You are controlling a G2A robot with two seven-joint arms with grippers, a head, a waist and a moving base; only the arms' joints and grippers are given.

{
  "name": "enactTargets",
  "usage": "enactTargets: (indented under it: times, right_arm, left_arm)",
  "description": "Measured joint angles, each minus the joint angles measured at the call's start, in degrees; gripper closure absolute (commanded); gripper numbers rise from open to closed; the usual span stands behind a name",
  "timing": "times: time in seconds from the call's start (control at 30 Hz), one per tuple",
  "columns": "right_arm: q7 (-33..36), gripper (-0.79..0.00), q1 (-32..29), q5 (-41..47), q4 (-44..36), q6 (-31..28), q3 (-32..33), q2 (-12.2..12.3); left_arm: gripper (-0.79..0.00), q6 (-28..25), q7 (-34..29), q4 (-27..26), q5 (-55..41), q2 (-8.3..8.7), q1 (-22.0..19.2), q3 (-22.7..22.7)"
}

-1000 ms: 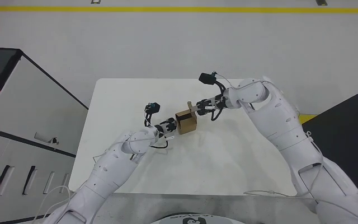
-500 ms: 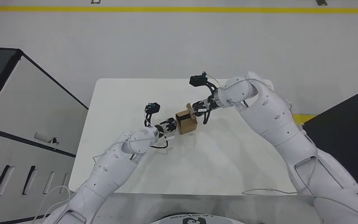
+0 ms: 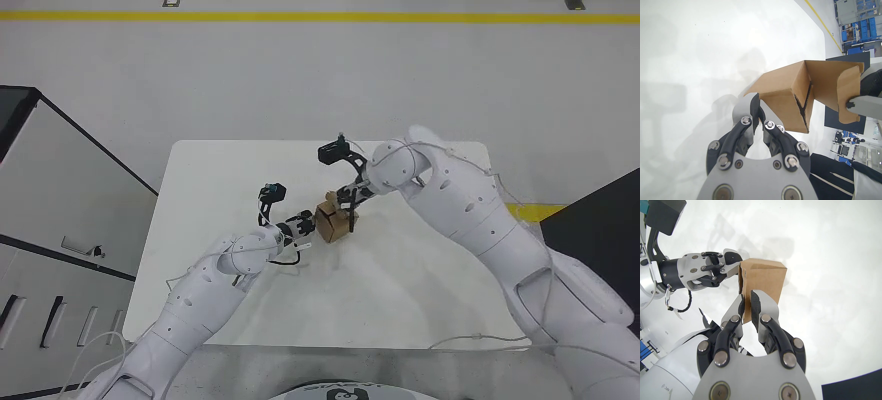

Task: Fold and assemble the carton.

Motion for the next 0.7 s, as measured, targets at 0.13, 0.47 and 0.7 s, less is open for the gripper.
enactTargets:
  times: [0.13,0.47,0.7]
  right_arm:
    - [0.35,-0.102,1.11,-1.8,0.16,0.02,-2.08,-1.01]
    - [1.54,-0.065,3.19,-6.77,0.63,0.47,-6.93,-3.58]
    - [1.6,-0.025,3.67,-9.06,1.38,0.54,-8.83,-5.04]
  left_arm:
    - [0.0,0.0,0.0,0.0,0.0,0.0,0.0,0.0]
    - [0.0,0.0,0.0,0.0,0.0,0.0,0.0,0.0]
    - [0.0,0.0,0.0,0.0,0.0,0.0,0.0,0.0]
